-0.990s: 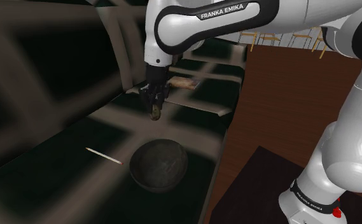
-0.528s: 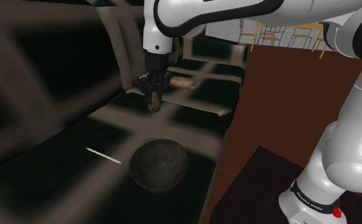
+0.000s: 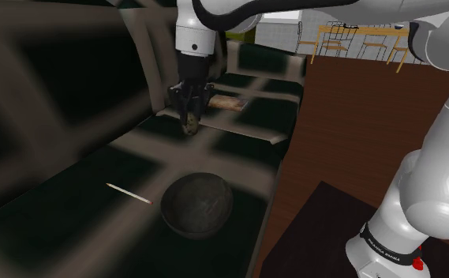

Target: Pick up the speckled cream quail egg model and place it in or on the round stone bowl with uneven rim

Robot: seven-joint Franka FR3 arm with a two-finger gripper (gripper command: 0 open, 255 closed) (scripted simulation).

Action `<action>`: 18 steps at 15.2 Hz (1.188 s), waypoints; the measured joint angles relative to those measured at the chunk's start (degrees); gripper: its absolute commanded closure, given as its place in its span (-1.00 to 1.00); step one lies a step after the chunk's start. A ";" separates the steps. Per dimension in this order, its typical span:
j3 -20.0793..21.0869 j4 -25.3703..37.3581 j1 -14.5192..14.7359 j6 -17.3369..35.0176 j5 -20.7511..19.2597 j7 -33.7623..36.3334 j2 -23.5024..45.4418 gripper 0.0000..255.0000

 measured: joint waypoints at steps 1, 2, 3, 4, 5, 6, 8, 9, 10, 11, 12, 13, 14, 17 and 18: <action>0.43 -1.20 0.43 -0.13 0.40 0.83 -1.49 1.00; 1.03 -2.14 1.05 0.14 0.60 1.99 -2.41 1.00; 1.49 -3.35 1.50 0.31 0.94 2.84 -3.62 1.00; 1.99 -4.46 1.99 0.73 1.17 3.75 -4.49 1.00; 2.50 -5.68 2.49 1.02 1.51 4.67 -5.60 1.00; 3.13 -6.10 3.07 0.93 1.69 5.86 -6.32 1.00; 4.20 -7.27 4.07 0.72 2.22 7.88 -8.10 1.00; 4.78 -7.82 4.59 0.71 2.46 8.94 -8.86 1.00; 5.21 -9.29 5.02 1.18 2.91 9.64 -10.06 1.00; 6.03 -9.59 5.72 0.84 3.24 11.11 -10.98 1.00; 6.56 -10.14 6.11 1.29 3.31 11.93 -11.24 1.00; 6.93 -10.83 6.38 1.88 3.39 12.50 -11.42 1.00; 7.10 -11.63 6.51 2.57 3.47 12.68 -11.56 1.00; 7.27 -14.07 6.66 4.69 3.71 12.62 -11.89 1.00; 7.29 -14.85 6.69 5.41 3.78 12.54 -11.96 1.00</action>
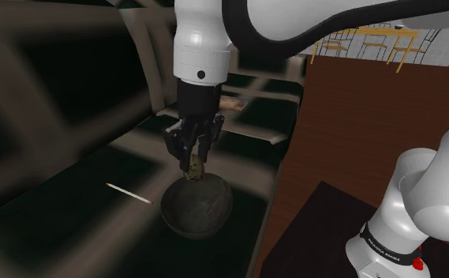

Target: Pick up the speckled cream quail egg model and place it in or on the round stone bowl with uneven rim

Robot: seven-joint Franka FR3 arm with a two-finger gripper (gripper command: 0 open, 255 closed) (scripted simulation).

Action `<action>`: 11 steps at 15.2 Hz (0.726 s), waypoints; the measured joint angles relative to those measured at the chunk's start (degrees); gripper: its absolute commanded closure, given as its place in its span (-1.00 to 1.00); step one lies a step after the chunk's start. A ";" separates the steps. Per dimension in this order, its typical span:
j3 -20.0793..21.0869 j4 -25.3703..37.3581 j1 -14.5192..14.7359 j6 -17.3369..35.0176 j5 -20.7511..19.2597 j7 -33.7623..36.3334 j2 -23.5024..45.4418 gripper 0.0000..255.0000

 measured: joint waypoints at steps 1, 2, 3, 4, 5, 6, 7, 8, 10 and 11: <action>0.08 -0.86 0.06 0.85 0.05 -0.02 -0.01 1.00; 0.10 -1.90 0.09 1.79 0.15 -0.18 -0.11 1.00; 0.15 -2.34 0.09 2.45 0.09 -0.22 0.14 1.00; 0.07 -3.15 0.05 3.14 0.18 -0.48 0.03 1.00; 0.19 -3.78 0.10 3.98 0.13 -0.43 0.25 1.00; 0.24 -4.71 0.15 4.78 0.25 -0.52 0.11 1.00; 0.28 -5.41 0.17 5.57 0.27 -0.60 0.21 1.00; 0.38 -6.06 0.22 6.38 0.25 -0.59 0.36 1.00; 0.40 -7.39 0.22 7.78 0.32 -0.84 0.46 1.00; 0.44 -7.73 0.24 8.22 0.30 -0.84 0.58 1.00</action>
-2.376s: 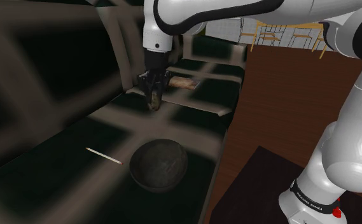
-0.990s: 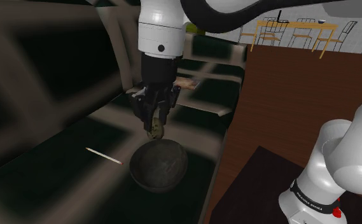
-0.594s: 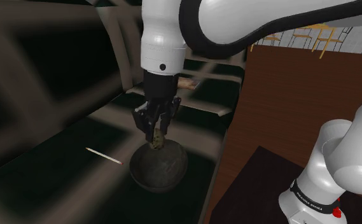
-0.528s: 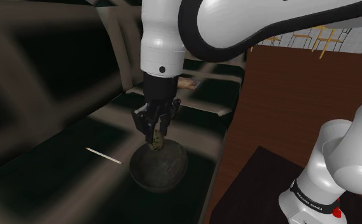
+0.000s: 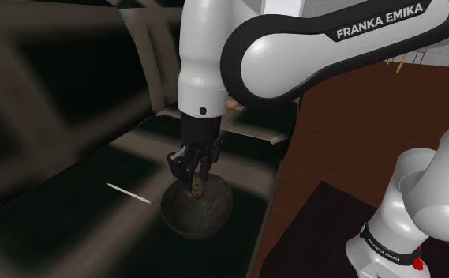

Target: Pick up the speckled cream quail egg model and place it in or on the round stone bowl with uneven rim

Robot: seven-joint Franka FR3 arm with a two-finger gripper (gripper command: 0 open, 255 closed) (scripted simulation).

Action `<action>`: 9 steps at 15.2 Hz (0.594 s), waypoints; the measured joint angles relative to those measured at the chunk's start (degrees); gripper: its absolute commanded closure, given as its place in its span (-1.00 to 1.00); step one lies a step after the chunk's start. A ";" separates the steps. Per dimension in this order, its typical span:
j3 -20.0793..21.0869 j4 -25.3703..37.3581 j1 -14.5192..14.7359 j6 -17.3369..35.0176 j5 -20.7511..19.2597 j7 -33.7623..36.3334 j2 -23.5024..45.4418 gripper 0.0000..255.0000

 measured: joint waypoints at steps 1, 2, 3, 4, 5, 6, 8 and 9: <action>0.02 -0.12 0.01 0.17 -0.01 0.00 0.05 1.00; 0.03 -0.18 0.01 0.25 -0.01 0.01 0.05 1.00; 0.04 -0.21 0.02 0.29 -0.01 0.02 0.06 1.00; 0.04 -0.23 0.02 0.32 -0.01 0.02 0.06 1.00; 0.05 -0.24 0.02 0.33 -0.01 0.02 0.06 1.00; 0.05 -0.25 0.02 0.34 -0.01 0.02 0.06 1.00; 0.05 -0.25 0.02 0.34 -0.01 0.02 0.06 -1.00; 0.05 -0.25 0.02 0.35 -0.01 0.02 0.06 -1.00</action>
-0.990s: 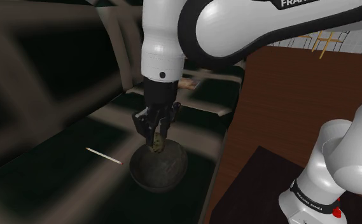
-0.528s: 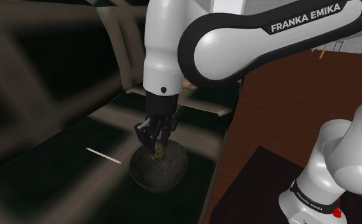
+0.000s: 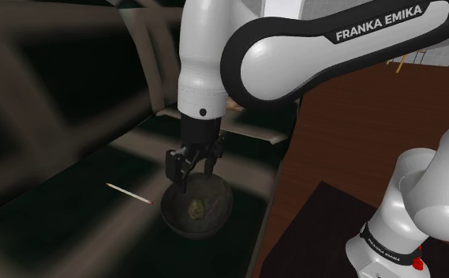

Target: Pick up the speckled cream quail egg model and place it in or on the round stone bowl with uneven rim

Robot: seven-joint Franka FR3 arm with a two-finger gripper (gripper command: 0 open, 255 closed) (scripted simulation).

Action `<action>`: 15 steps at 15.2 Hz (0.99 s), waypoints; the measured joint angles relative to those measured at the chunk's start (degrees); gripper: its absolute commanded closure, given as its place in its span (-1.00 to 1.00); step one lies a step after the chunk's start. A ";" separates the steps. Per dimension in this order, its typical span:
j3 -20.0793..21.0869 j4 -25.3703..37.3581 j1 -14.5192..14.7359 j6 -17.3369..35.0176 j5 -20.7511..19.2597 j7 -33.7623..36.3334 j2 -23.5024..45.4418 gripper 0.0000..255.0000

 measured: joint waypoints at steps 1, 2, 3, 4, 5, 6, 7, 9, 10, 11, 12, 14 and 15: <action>0.00 0.00 0.00 0.00 0.00 0.00 0.00 -1.00; 0.00 0.00 0.00 0.00 0.00 0.00 0.00 -1.00; 0.00 0.00 0.00 0.00 0.00 0.00 0.00 -1.00; 0.00 0.00 0.00 0.00 0.00 0.00 0.00 -1.00; -0.08 0.64 -0.04 -0.79 0.02 0.00 -0.17 -1.00; -0.16 1.75 -0.06 -2.09 0.01 0.15 -0.41 -1.00; -0.43 2.98 -0.18 -3.77 0.13 0.00 -0.91 -1.00; -0.83 4.67 -0.32 -6.31 0.34 -0.21 -1.79 -1.00; -0.89 5.21 -0.38 -6.75 0.26 -0.21 -1.65 -1.00; -0.94 5.36 -0.41 -6.96 0.26 -0.26 -1.67 -1.00; -0.97 5.41 -0.42 -7.08 0.28 -0.28 -1.72 -1.00; -0.99 5.47 -0.43 -7.17 0.28 -0.30 -1.74 -1.00; -0.99 5.48 -0.43 -7.19 0.28 -0.30 -1.74 -1.00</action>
